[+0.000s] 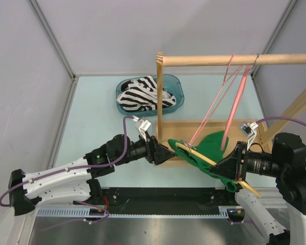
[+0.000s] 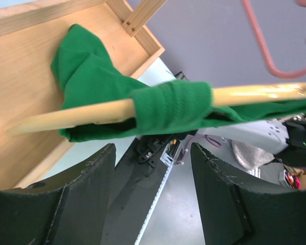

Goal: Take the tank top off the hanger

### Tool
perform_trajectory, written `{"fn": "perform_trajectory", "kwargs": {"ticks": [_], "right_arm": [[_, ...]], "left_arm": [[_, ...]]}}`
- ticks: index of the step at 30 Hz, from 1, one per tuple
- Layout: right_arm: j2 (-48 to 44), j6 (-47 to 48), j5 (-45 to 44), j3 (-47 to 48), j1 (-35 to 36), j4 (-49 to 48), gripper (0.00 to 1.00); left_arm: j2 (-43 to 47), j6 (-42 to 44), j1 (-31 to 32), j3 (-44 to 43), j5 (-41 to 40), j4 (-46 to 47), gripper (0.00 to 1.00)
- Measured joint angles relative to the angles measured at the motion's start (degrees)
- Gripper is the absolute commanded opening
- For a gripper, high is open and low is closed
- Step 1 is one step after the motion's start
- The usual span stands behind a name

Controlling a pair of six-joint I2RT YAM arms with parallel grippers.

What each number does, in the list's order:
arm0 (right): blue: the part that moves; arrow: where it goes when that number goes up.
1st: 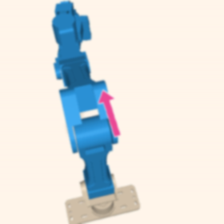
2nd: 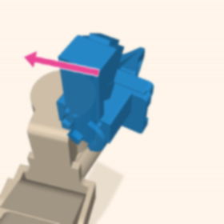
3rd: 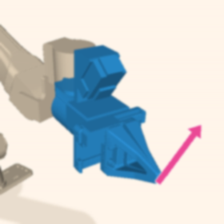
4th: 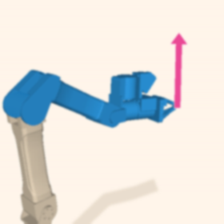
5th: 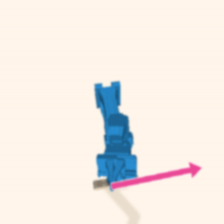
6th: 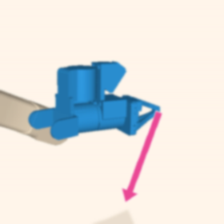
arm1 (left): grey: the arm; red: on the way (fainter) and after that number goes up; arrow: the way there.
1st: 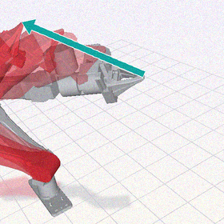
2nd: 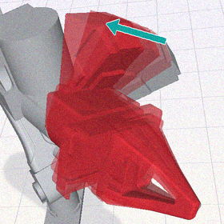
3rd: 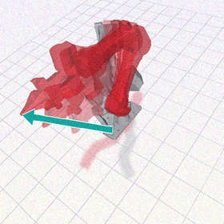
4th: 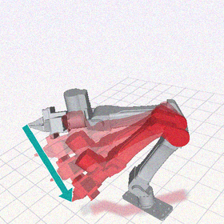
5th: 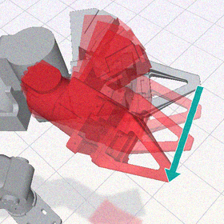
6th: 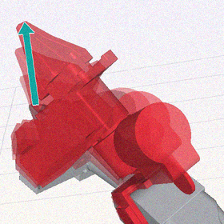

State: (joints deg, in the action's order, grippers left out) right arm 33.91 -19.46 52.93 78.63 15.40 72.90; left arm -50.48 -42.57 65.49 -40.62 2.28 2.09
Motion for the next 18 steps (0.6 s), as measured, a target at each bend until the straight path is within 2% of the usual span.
{"fn": "perform_trajectory", "kwargs": {"ticks": [7,10,13,14,15,16,18], "right_arm": [[-1.81,-0.48,0.76,-0.63,-0.66,-0.63,0.0],[-2.67,-0.5,0.96,-0.7,-0.81,-0.59,0.0],[-3.52,-0.72,1.01,-1.03,-1.07,-0.74,0.0],[-3.87,-0.96,1.14,-1.33,-1.29,-0.81,0.0],[-4.22,-1.25,1.25,-1.64,-1.49,-0.81,0.0],[-4.52,-1.49,1.42,-1.95,-1.73,-0.79,0.0],[-5.07,-1.73,1.44,-2.29,-2.12,-0.74,0.0]], "left_arm": [[-3.8,-0.5,0.02,-1.44,-0.61,1.14,0.66],[-5.29,-0.52,0.02,-3.04,-0.37,2.51,0.62],[-6.12,-0.68,0.02,-3.72,0.37,4.24,0.5],[-6.32,-0.79,0.02,-3.76,0.72,4.59,0.37],[-6.49,-0.85,0.04,-3.76,0.92,4.83,0.3],[-6.67,-0.98,0.07,-3.76,1.09,4.98,0.2],[-6.88,-0.96,0.13,-3.85,1.33,5.05,0.14]]}}
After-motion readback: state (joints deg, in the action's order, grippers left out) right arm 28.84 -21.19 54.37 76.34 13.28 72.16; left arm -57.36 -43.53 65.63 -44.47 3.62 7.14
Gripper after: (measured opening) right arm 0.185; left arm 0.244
